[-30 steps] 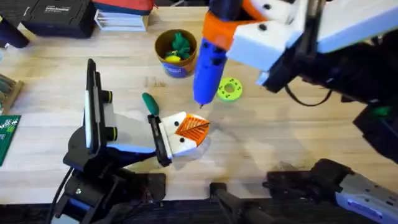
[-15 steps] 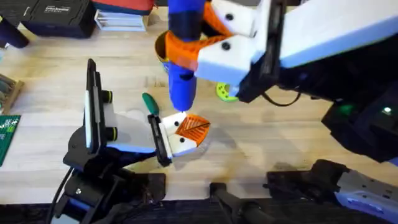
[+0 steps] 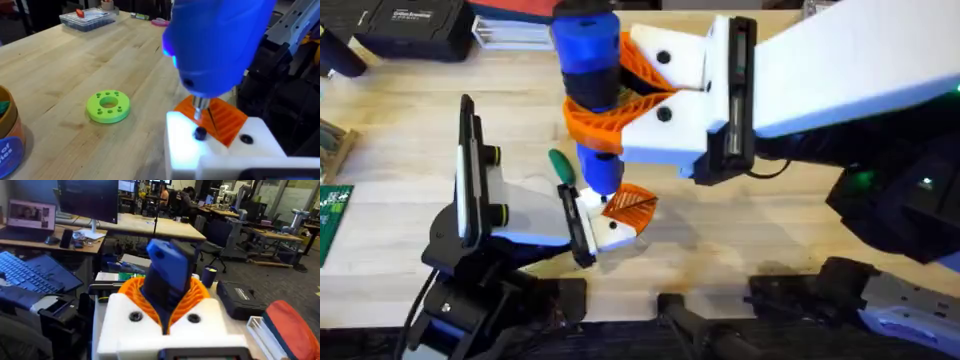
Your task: Pick up the gripper from the table and insert it into the empty holder that is missing its gripper. Then pick up a screw, insert it into the mounting hole, and use the screwdriver to tighten it. Finally, clean up the table by picking up the vegetable and placing it into the bucket.
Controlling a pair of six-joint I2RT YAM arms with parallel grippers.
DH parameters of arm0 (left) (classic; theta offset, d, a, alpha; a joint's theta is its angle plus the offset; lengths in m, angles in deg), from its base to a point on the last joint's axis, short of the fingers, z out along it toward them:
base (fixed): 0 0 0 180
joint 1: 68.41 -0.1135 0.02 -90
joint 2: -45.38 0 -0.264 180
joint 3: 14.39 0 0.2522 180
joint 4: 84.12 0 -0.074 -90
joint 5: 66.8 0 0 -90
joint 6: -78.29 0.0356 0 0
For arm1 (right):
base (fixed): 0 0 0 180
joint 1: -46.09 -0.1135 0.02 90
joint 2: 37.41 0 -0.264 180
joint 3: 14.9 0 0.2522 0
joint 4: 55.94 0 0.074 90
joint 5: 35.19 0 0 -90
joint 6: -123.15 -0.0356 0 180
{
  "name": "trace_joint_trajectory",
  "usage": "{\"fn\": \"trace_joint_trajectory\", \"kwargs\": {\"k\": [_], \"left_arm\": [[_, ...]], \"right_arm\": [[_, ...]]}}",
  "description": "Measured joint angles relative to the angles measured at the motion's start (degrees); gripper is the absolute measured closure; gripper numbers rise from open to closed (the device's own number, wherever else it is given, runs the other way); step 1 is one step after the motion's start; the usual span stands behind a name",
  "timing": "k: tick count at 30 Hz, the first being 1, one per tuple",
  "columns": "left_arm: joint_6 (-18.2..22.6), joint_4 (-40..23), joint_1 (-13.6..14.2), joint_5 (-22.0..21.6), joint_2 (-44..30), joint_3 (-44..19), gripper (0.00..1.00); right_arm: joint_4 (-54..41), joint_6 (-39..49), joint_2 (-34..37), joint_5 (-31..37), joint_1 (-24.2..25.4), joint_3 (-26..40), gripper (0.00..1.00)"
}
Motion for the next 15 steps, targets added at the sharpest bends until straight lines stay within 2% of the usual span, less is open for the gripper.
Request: {"fn": "trace_joint_trajectory", "kwargs": {"k": [15], "left_arm": [[0.00,0.00,0.00,0.00,0.00,0.00,0.994]], "right_arm": [[0.10,0.24,0.02,-0.05,-0.78,0.00,0.970]]}}
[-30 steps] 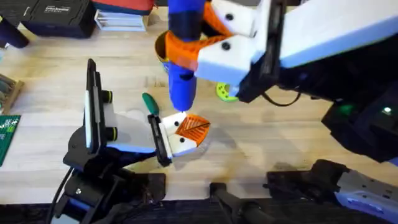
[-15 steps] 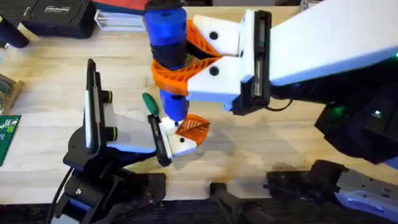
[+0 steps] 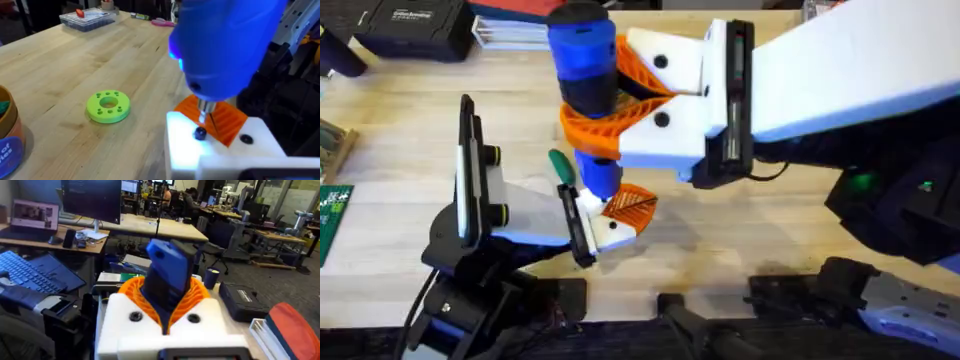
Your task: Pick up the gripper from the table and insert it into the empty holder that is missing its gripper. Then pick up a screw, insert it into the mounting hole, and use the screwdriver to tighten it. Finally, clean up the table by picking up the vegetable and placing it into the bucket.
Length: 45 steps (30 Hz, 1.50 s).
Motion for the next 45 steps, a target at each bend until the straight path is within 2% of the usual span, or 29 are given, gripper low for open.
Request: {"fn": "trace_joint_trajectory", "kwargs": {"k": [45], "left_arm": [[0.00,0.00,0.00,0.00,0.00,0.00,0.994]], "right_arm": [[1.64,-1.62,1.55,0.00,-0.17,0.00,0.970]]}}
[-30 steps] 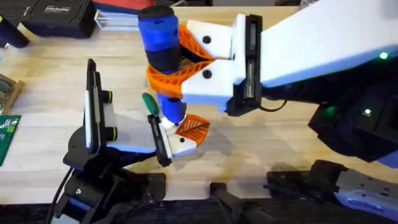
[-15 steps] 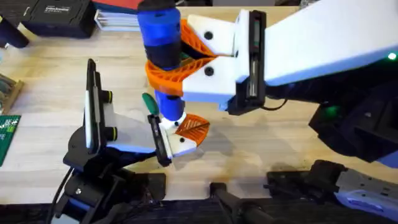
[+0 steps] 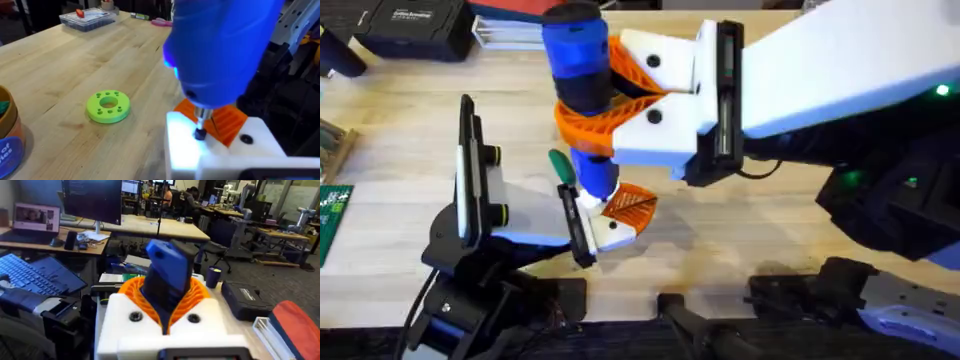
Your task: Pick up the gripper from the table and insert it into the empty holder that is missing its gripper. Then pick up a screw, insert it into the mounting hole, and use the screwdriver to tighten it. Finally, clean up the table by picking up the vegetable and placing it into the bucket.
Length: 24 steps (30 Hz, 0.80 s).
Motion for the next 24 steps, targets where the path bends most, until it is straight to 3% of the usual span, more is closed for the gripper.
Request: {"fn": "trace_joint_trajectory", "kwargs": {"k": [24], "left_arm": [[-0.04,-0.03,0.00,0.02,0.00,0.00,0.994]], "right_arm": [[-1.99,0.29,0.68,0.04,0.00,0.00,0.970]]}}
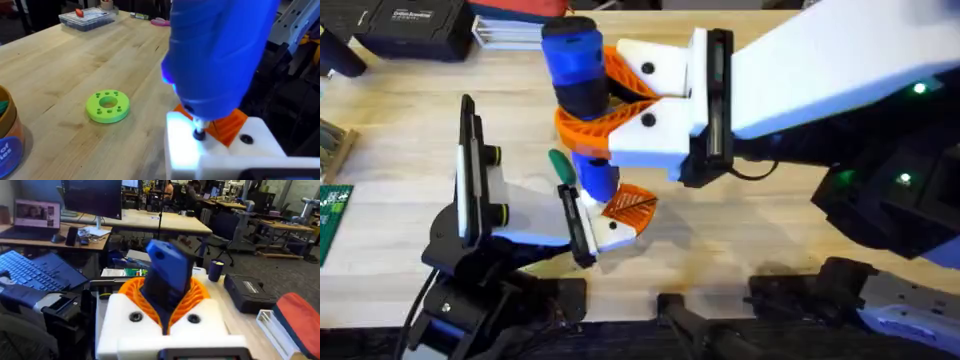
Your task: Pick up the gripper from the table and insert it into the empty holder that is missing its gripper. Then pick up a screw, insert it into the mounting hole, and use the screwdriver to tighten it. Finally, clean up the table by picking up the vegetable and placing it into the bucket.
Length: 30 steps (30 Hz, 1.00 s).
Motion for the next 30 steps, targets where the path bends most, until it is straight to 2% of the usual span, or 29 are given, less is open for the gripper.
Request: {"fn": "trace_joint_trajectory", "kwargs": {"k": [24,30], "left_arm": [[-0.33,0.03,0.00,-0.02,0.00,0.00,0.994],[0.02,0.01,0.00,-0.02,0.00,0.00,0.994]], "right_arm": [[1.05,0.03,0.28,-0.68,-0.07,0.00,0.970],[10.50,0.01,0.01,-0.65,0.25,-0.39,0.970]]}}
